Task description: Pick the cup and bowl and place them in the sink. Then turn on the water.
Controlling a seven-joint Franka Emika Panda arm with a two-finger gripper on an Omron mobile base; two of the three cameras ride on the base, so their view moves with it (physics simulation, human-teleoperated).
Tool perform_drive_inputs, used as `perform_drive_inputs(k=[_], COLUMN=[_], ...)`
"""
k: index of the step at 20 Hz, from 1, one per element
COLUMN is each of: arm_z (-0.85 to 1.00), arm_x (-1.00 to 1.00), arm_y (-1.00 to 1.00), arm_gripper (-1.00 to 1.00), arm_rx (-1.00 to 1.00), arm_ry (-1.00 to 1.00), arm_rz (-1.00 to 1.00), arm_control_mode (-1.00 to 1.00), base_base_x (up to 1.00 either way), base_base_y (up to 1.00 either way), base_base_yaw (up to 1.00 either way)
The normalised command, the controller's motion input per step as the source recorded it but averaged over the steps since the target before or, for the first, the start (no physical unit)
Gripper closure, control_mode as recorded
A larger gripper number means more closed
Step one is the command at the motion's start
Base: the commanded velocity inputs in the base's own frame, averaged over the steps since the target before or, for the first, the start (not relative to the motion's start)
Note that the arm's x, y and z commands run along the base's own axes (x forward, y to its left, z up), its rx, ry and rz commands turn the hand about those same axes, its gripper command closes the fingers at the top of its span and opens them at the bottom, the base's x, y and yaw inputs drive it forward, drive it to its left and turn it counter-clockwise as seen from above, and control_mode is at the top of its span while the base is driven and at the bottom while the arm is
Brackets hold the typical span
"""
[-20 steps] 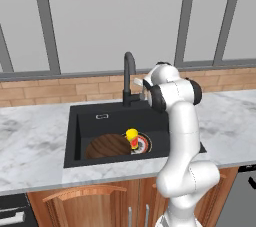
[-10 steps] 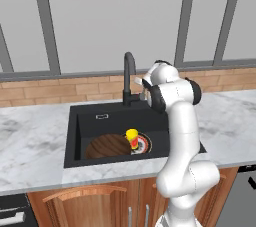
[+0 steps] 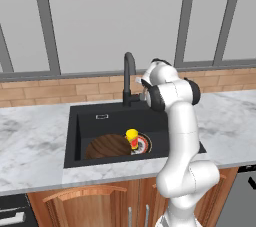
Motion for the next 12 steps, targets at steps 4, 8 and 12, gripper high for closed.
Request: perform_drive_inputs(k=[4, 8, 12], arm_z=[-0.51, -0.55, -0.65], arm_x=[0.23, 0.21, 0.13], arm_y=[-0.7, -0.71, -0.75], arm_gripper=[1.0, 1.0, 1.0], arm_rx=[0.0, 0.03, 0.07], arm_ry=[0.04, 0.01, 0.0], arm_rz=[0.0, 0.0, -0.01], arm_control_mode=[-1.0, -1.0, -1.0], base_base_x=[0.0, 0.0, 0.0], base_base_y=[0.0, 0.0, 0.0], base_base_yaw=[0.0, 0.0, 0.0])
